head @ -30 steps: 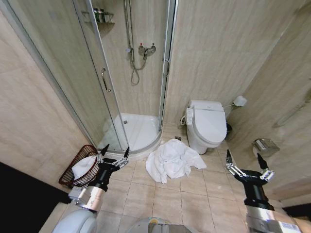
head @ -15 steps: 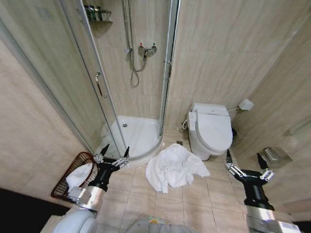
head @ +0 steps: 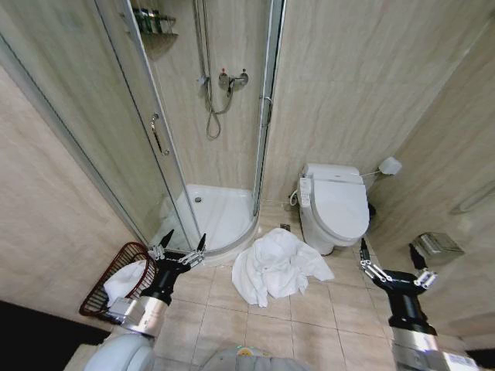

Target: Discard the used towel into the hamper.

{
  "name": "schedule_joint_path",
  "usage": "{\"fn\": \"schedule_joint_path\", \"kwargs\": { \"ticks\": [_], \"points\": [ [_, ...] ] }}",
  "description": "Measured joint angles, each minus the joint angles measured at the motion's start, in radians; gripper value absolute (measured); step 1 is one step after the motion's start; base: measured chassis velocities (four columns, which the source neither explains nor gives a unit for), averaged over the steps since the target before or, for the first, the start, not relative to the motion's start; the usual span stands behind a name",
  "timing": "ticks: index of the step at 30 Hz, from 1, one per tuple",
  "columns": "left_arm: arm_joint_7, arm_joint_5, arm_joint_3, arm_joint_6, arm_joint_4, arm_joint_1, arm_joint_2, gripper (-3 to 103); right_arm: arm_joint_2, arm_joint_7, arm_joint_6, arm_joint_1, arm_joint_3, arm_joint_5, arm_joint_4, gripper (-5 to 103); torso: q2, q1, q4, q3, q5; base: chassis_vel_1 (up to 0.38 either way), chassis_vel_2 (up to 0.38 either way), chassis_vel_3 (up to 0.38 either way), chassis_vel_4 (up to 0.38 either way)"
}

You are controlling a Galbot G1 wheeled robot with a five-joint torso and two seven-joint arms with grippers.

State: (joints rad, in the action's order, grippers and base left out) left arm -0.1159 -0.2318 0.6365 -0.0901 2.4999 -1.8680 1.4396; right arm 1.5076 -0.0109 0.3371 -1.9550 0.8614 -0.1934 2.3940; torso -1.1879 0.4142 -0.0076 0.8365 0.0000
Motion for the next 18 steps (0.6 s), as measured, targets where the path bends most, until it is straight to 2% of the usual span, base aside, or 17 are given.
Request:
{"fn": "schedule_joint_path", "kwargs": {
  "ticks": [2,13,18],
  "points": [
    [0.000,0.000,0.000,0.000,0.000,0.000,0.000,99,0.000,0.000,0.000,0.000,0.000,0.000,0.000,100,0.018,-0.008,0.0000,-0.010,0.0000,-0.009,0.011,0.027,-0.013],
    [0.000,0.000,0.000,0.000,0.000,0.000,0.000,99,0.000,0.000,0.000,0.000,0.000,0.000,0.000,100,0.054,-0.025,0.0003,-0.029,0.0000,0.000,0.000,0.000,0.000],
    [0.000,0.000,0.000,0.000,0.000,0.000,0.000,99,0.000,0.000,0.000,0.000,0.000,0.000,0.000,100,0.085,-0.040,0.0003,-0.046,0.0000,0.000,0.000,0.000,0.000]
  ]
}}
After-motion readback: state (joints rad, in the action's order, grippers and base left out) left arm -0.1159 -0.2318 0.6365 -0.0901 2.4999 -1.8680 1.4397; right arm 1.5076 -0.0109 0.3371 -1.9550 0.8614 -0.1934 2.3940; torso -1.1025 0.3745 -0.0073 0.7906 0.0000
